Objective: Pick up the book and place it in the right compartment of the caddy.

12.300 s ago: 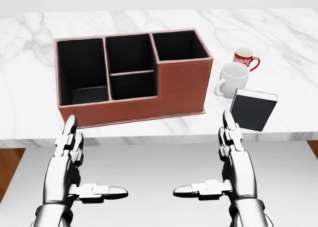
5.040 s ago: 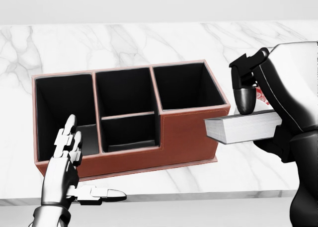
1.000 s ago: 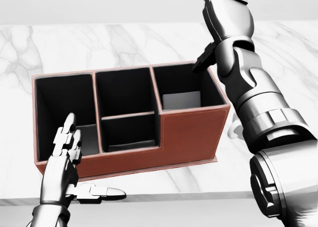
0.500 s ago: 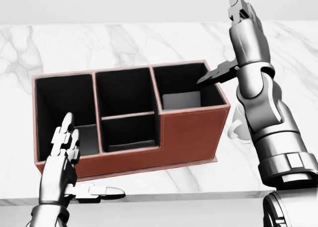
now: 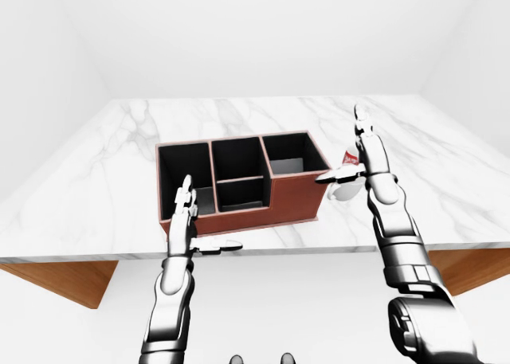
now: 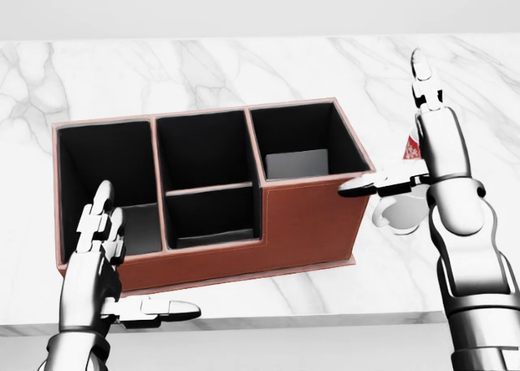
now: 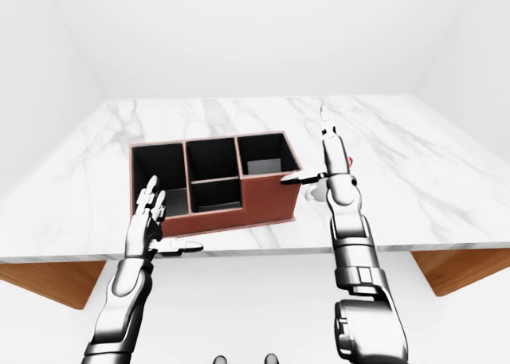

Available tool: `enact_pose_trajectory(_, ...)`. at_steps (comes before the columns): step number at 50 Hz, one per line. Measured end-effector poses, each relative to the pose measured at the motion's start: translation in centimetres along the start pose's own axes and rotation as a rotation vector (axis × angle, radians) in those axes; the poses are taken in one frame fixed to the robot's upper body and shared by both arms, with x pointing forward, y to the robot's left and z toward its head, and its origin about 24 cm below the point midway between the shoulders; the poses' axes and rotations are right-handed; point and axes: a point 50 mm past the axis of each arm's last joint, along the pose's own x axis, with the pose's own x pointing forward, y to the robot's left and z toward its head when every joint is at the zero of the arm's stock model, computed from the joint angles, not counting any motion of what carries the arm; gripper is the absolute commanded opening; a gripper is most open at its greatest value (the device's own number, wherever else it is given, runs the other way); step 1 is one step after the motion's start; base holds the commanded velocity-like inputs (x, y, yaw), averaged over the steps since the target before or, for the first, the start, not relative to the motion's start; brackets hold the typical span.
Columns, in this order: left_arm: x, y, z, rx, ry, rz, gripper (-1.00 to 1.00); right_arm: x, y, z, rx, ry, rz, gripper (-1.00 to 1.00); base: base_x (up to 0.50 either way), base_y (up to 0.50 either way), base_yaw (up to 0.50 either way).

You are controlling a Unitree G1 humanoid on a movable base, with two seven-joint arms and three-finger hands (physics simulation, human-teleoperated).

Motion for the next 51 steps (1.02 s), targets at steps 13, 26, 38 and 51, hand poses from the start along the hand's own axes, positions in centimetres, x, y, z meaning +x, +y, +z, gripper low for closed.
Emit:
enact_pose_trajectory(13,0.0,0.0,0.0,-0.002,-0.005,0.004,1.0,-3.6,0.9,-0.8,0.128,-0.04,0.143,1.0,0.0,0.0,0.0)
enact_pose_trajectory(26,0.0,0.0,0.0,-0.003,-0.006,0.004,1.0,-7.6,1.8,-0.1,0.187,-0.113,0.282,1.0,0.0,0.0,0.0)
enact_pose_trajectory(38,-0.1,0.0,0.1,-0.002,-0.007,0.005,1.0,-10.4,1.3,0.8,0.207,-0.168,0.299,1.0,0.0,0.0,0.0)
enact_pose_trajectory(51,-0.1,0.0,0.0,-0.002,-0.006,0.003,1.0,-11.7,0.3,2.5,0.192,-0.247,0.274,1.0,0.0,0.0,0.0)
